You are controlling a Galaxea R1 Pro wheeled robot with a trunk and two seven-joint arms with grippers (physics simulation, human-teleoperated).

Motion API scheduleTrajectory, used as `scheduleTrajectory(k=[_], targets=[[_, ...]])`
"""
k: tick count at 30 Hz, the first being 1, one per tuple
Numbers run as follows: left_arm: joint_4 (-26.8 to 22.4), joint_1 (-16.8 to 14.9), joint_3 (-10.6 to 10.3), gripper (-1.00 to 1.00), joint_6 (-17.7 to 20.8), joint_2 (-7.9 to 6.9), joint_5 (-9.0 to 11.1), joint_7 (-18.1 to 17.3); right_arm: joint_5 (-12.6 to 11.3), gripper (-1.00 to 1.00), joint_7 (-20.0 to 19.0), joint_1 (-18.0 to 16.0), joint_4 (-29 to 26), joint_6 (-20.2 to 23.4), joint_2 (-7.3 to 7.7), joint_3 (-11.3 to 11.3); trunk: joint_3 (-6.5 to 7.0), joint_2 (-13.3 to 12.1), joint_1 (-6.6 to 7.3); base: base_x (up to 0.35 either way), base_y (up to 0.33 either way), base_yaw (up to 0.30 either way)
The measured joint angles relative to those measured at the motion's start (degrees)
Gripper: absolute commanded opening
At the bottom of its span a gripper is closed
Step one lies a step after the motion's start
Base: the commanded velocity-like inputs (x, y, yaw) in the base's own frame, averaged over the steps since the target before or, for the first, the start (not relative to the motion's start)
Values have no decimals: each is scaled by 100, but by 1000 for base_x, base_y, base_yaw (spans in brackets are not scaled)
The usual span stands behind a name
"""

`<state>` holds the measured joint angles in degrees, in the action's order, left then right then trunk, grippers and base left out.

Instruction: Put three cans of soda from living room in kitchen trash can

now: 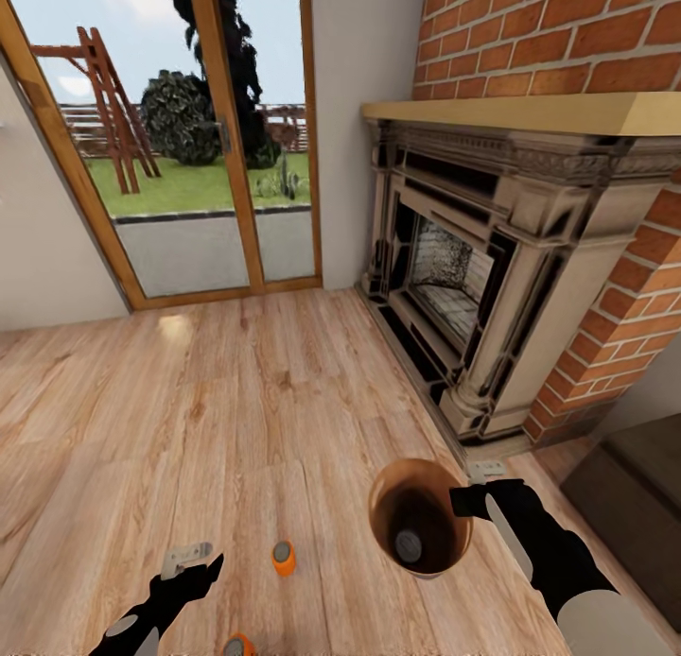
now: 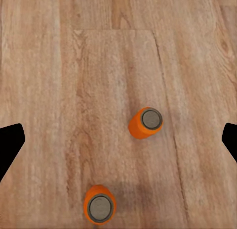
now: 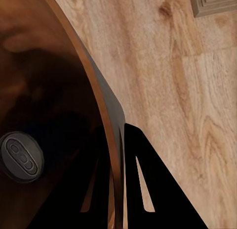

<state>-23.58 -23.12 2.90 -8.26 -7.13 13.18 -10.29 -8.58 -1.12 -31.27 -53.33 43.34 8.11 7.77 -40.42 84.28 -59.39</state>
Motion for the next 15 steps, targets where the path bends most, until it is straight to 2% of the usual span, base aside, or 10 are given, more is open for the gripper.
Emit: scheduleTrajectory(k=[6,15], targets=[[2,0,0,100,0,0,0,0,4,-100,0,0,0,0,0,6,-55,0,0,0,0,0],[2,0,0,100,0,0,0,-2,1,-100,0,1,0,0,-1,8,-298,359,-197,0,0,0]])
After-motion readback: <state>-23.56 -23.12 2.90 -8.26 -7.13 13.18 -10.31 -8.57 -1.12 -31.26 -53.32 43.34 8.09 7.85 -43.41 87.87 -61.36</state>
